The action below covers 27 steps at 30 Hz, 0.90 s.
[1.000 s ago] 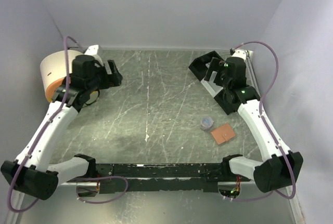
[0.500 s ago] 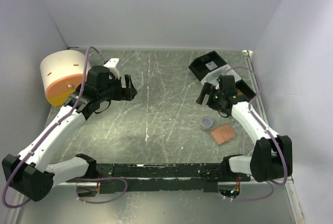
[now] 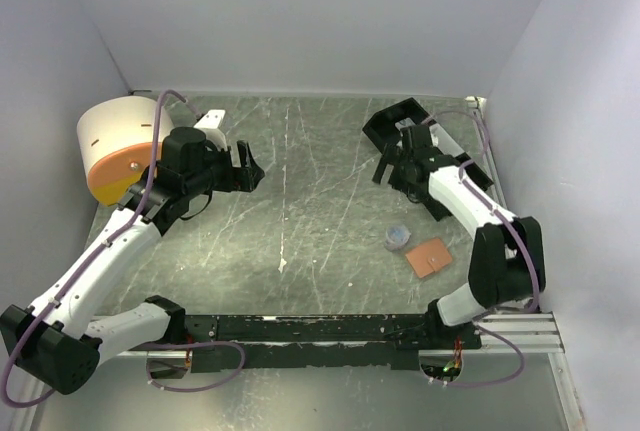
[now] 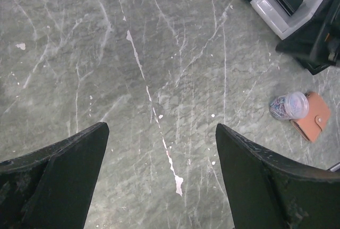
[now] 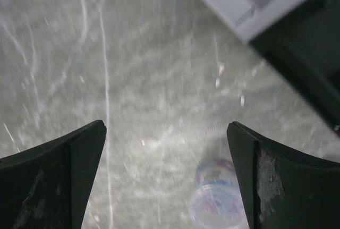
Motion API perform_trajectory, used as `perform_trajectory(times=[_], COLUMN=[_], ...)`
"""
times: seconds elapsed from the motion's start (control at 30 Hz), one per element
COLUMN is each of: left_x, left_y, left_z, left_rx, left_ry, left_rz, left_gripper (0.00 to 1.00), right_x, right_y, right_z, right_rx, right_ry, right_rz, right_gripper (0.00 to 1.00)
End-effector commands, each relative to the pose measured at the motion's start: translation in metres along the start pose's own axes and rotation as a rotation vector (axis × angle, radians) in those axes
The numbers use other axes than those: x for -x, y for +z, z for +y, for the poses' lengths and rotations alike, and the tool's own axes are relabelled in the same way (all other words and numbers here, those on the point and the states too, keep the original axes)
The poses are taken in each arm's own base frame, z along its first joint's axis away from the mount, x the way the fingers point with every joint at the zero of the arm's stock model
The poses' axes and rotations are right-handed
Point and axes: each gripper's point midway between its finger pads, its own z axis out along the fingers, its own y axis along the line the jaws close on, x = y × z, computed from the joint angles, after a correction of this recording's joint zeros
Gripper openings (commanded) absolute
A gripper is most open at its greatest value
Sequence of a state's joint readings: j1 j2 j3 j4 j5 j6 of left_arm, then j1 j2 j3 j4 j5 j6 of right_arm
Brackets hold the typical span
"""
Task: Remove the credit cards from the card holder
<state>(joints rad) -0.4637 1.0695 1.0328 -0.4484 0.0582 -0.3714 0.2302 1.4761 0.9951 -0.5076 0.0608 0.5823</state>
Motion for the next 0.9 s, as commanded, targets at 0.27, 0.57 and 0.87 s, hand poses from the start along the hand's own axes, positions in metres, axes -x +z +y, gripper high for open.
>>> perform_trajectory(times=[0.27,0.57,0.87], left_x=[0.004,0.008,0.007], left_y=[-0.009,-0.026,-0.032], left_z=[-0.007,0.001,0.008], left_rx=[-0.014,0.027,0.065], left_ry=[-0.036,-0.032,-0.041], left_rz=[-0.012,-0.054,-0.072], left_gripper=[0.93,0.94,0.91], right_x=[0.127,0.153,0.162], right_y=[0.028,0.056,0.082], right_z=[-0.001,-0.001,0.002], right_rx=[-0.226,-0.240,-0.226], right_ry=[0.227,0.274,0.266], right_rz=[-0.279,-0.301,-0.273], right_gripper=[0.99,0.76,0.71])
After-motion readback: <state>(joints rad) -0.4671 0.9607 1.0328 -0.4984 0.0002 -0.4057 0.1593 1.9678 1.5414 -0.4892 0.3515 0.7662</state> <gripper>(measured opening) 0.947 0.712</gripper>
